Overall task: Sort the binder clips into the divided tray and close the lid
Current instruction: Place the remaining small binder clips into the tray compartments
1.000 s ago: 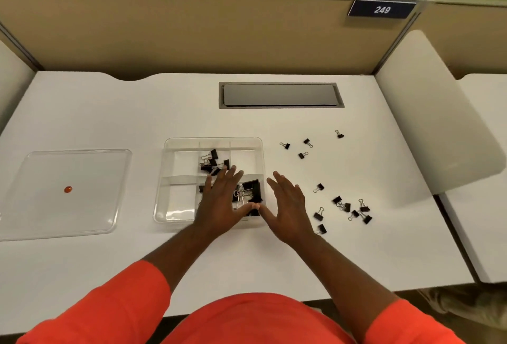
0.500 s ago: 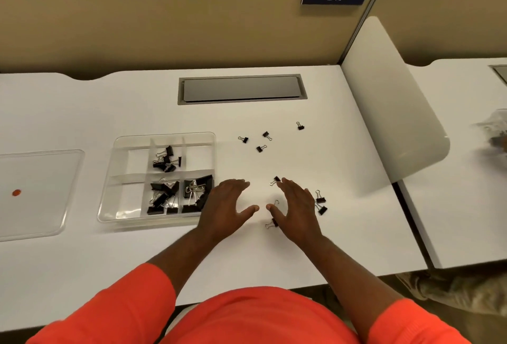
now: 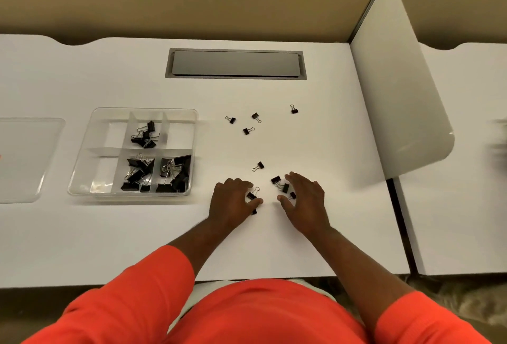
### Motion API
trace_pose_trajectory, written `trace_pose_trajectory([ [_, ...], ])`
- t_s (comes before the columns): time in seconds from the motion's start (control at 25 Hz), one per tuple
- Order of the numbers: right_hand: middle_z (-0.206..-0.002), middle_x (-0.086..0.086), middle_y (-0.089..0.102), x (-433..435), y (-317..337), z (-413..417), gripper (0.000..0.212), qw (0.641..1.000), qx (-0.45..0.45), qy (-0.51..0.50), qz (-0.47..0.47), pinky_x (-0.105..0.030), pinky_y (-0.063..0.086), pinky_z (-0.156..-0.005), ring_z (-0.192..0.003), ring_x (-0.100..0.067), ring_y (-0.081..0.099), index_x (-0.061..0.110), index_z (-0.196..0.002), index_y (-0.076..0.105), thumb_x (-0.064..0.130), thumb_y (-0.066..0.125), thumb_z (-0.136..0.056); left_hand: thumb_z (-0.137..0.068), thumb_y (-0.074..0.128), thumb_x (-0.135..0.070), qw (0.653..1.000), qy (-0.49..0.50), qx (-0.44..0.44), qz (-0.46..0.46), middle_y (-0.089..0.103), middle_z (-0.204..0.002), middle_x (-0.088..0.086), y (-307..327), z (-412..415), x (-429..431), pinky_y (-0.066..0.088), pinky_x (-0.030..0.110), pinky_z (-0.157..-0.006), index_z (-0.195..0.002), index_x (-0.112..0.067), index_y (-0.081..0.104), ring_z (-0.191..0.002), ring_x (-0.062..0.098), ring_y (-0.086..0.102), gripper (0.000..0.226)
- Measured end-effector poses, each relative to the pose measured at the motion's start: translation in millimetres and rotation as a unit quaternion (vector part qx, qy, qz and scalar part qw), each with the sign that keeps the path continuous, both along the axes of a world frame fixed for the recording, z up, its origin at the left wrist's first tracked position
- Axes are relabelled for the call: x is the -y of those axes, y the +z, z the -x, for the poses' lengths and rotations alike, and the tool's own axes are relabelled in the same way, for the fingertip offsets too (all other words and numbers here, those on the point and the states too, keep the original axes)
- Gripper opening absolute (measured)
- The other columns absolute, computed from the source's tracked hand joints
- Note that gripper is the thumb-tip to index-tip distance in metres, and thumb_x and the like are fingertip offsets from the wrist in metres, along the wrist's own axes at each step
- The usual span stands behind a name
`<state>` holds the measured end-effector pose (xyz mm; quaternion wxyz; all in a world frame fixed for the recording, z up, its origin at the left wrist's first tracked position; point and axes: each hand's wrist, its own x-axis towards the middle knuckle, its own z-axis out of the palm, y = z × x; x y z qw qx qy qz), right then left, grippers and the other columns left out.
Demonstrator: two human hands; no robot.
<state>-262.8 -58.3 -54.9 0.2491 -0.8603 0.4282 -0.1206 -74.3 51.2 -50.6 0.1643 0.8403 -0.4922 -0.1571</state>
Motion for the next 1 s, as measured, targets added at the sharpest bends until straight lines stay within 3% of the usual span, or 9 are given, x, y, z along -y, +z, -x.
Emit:
trace_pose_trajectory([
  [0.36,-0.141,0.003,0.058,23,-7,-5,0.048,0.999,-0.009,0.041,0.007,-0.043,0.033,-0.112,-0.13,-0.018,0.053,0.023,-0.132,0.059,0.035,0.072,-0.088,-0.079,0.071,-0.042,1.0,0.029,-0.005,-0.01,0.069,-0.1,-0.008,-7,9,9,0.039,0.035,-0.085,-0.113,-0.027,0.067,-0.098,0.019,0.06,0.037],
  [0.64,-0.128,0.006,0.062,25,-6,-33,0.036,0.996,-0.033,0.077,0.005,-0.039,0.035,-0.099,-0.114,-0.019,0.058,0.024,-0.124,0.062,0.034,0.067,-0.09,-0.078,0.075,-0.037,0.997,0.052,-0.022,0.053,0.07,-0.095,-0.008,11,-3,3,0.041,0.031,-0.089,-0.115,-0.026,0.067,-0.093,0.016,0.063,0.039],
  [0.84,-0.113,0.0,0.066,25,-12,-54,0.025,0.995,-0.066,0.079,0.011,-0.04,0.038,-0.09,-0.099,-0.026,0.064,0.019,-0.113,0.071,0.019,0.063,-0.09,-0.078,0.076,-0.037,0.996,0.059,-0.019,0.07,0.069,-0.094,-0.009,27,-16,-1,0.044,0.033,-0.089,-0.114,-0.027,0.068,-0.092,0.014,0.063,0.038],
  [1.0,-0.102,-0.003,0.067,19,-13,-64,0.029,0.995,-0.07,0.067,0.022,-0.041,0.039,-0.084,-0.09,-0.029,0.063,0.017,-0.106,0.072,0.014,0.056,-0.082,-0.077,0.078,-0.038,0.993,0.062,-0.005,0.102,0.069,-0.092,-0.009,35,-30,-10,0.045,0.031,-0.084,-0.111,-0.025,0.069,-0.088,0.014,0.063,0.038],
])
